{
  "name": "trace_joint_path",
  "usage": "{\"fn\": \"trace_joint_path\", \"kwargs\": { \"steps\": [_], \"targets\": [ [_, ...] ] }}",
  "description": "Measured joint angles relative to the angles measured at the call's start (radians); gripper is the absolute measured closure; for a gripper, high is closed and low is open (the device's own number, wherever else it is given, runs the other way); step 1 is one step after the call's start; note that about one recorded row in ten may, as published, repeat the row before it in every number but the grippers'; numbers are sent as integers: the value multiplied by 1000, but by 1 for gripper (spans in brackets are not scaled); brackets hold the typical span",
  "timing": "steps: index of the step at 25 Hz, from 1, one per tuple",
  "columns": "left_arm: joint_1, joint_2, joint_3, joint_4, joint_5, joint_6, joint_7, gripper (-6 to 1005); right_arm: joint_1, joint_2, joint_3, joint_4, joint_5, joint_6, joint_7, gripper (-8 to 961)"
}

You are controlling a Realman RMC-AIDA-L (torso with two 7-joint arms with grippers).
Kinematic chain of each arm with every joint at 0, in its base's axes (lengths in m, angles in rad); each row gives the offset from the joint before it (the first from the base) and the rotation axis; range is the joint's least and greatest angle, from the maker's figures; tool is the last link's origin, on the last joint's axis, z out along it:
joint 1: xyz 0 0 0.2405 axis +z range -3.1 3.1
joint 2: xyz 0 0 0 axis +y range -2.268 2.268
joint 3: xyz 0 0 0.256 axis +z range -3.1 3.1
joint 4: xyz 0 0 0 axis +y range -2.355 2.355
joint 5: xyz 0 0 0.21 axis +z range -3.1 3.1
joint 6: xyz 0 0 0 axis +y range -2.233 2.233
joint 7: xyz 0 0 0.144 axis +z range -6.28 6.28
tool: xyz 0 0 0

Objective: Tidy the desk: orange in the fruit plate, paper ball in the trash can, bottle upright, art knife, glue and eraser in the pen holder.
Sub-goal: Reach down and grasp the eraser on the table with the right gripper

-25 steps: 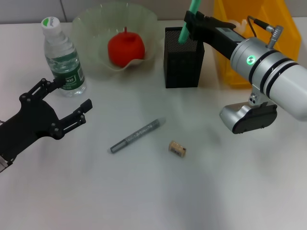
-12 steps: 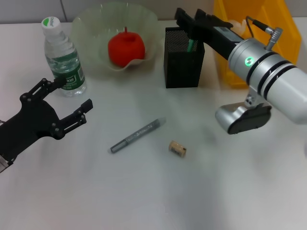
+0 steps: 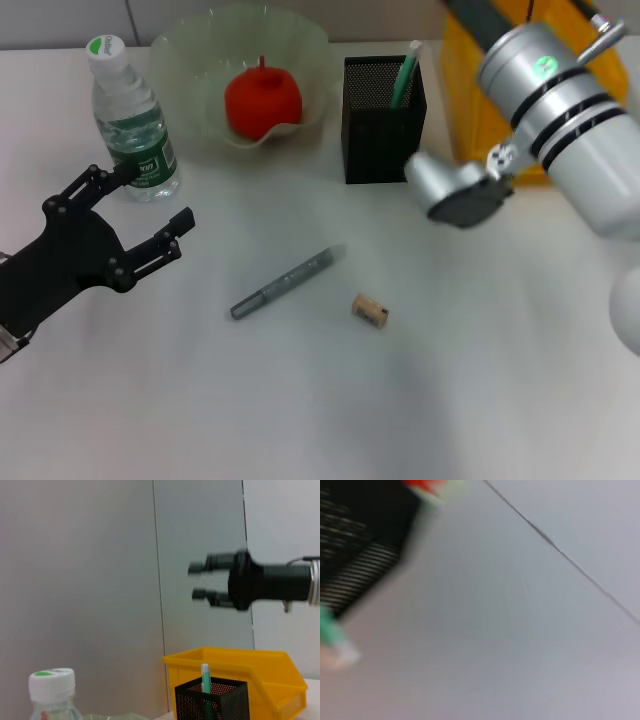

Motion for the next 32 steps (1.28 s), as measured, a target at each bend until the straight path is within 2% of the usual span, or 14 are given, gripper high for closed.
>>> {"fn": "trace_joint_path", "kwargs": {
  "steps": [3, 8, 12, 14, 18, 21, 22, 27, 32],
  "targets": [
    [0, 0, -5, -6, -2, 2, -3, 162, 7, -2, 9, -37, 52, 47, 151, 377],
    [1, -1, -13, -19, -10, 6, -13, 162, 36, -4, 50, -87, 200, 45, 388, 372],
    [2, -1, -9, -38, -10, 9, -20, 162, 84, -6, 95, -93, 335, 5, 691, 368],
    [2, -1, -9, -38, -10, 9, -20, 163, 103, -7, 124, -94, 370, -38, 883, 366],
    [2, 3, 55, -38, -3, 9, -48, 163, 136, -9, 203, -96, 376, -199, 1375, 362],
    [4, 9, 153, -8, -2, 9, -114, 163, 160, -18, 231, -98, 352, -317, 1703, 359],
    [4, 9, 153, -8, -2, 9, -114, 163, 167, -20, 231, -101, 334, -341, 1784, 358],
    [16, 11, 192, 17, 18, 12, -140, 162, 142, -15, 227, -207, 264, -475, 2053, 353],
    [20, 18, 192, 20, 27, 13, -148, 162, 75, -21, 239, -402, 328, -675, 2220, 348]
  ]
}}
